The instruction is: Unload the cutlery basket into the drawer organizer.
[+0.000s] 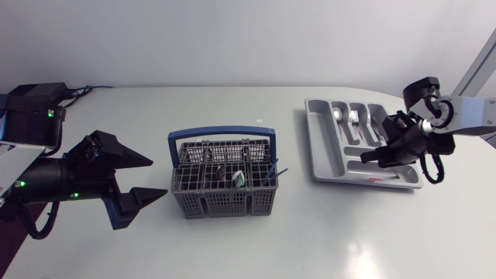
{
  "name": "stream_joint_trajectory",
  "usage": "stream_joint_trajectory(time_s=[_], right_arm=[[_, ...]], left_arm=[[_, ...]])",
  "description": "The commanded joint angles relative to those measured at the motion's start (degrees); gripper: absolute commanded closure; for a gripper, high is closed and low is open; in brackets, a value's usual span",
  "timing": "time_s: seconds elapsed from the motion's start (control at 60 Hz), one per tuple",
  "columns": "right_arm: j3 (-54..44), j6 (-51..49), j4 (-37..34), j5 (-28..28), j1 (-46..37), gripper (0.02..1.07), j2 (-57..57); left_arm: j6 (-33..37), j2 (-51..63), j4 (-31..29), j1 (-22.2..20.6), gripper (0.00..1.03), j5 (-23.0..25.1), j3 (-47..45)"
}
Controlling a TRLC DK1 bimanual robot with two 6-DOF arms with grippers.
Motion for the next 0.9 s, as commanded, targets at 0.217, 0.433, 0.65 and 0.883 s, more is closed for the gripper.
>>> stream_joint_trajectory(time_s=[0.217, 0.433, 0.65, 0.883], right_arm=[[-1.7, 2.8, 1.3, -0.5, 4.6, 0.33, 0.0], [-6.1, 1.2, 1.5, -6.1, 7.5, 0.33, -12.0], [-8.7, 1.4, -2.3, -11.3, 13.4, 0.33, -23.5], [-11.6, 0.2, -2.0, -16.5, 19.4, 0.33, -33.4]], left_arm=[[0.6, -0.7, -0.5, -0.2, 0.05, 0.4, -1.4], [0.4, -2.6, -2.1, -0.4, 0.05, 0.4, 0.4], [-0.1, -5.4, -3.7, -3.3, 0.05, 0.5, 1.4], [-1.5, -5.7, -3.3, -7.2, 0.05, 0.3, 2.2]])
